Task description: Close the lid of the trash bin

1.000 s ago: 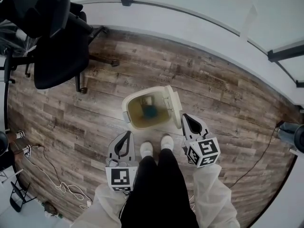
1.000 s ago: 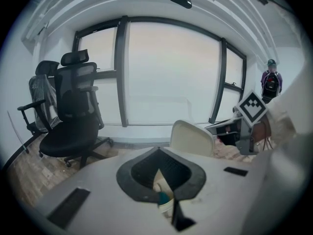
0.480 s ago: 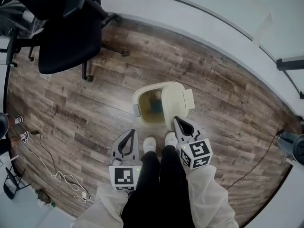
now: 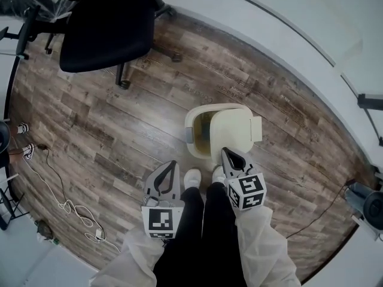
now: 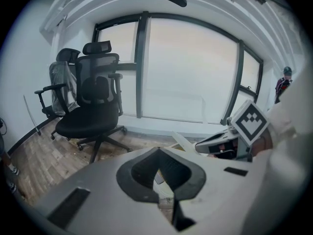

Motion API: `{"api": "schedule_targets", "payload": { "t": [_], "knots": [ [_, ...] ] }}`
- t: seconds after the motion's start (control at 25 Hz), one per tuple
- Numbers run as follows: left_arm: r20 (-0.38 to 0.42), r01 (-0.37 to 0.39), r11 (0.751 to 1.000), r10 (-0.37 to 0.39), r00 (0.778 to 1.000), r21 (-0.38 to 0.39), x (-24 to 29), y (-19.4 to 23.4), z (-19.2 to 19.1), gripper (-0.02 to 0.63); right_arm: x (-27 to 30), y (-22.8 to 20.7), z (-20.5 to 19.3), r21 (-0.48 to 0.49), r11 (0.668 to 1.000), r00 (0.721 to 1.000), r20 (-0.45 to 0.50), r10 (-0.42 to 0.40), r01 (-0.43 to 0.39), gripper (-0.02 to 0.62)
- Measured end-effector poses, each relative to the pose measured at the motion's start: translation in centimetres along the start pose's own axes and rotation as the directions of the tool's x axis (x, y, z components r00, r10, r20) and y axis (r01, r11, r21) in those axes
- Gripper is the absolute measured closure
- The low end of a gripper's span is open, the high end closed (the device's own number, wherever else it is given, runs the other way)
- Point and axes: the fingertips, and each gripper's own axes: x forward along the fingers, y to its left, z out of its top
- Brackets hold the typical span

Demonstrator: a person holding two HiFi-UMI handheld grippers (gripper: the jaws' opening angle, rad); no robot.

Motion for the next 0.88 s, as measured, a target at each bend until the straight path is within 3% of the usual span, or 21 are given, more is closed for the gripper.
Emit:
{"api": "schedule_targets", "payload": {
  "t": [0.88],
  "knots": [
    [-0.053, -0.061, 0.994, 0.057, 0.997, -0.087, 0.5, 4.0, -3.3, 0.598, 8.2, 2.2, -4.7, -0.003, 1.000, 0.982, -0.186, 0.020, -0.021, 0.572]
  ]
}}
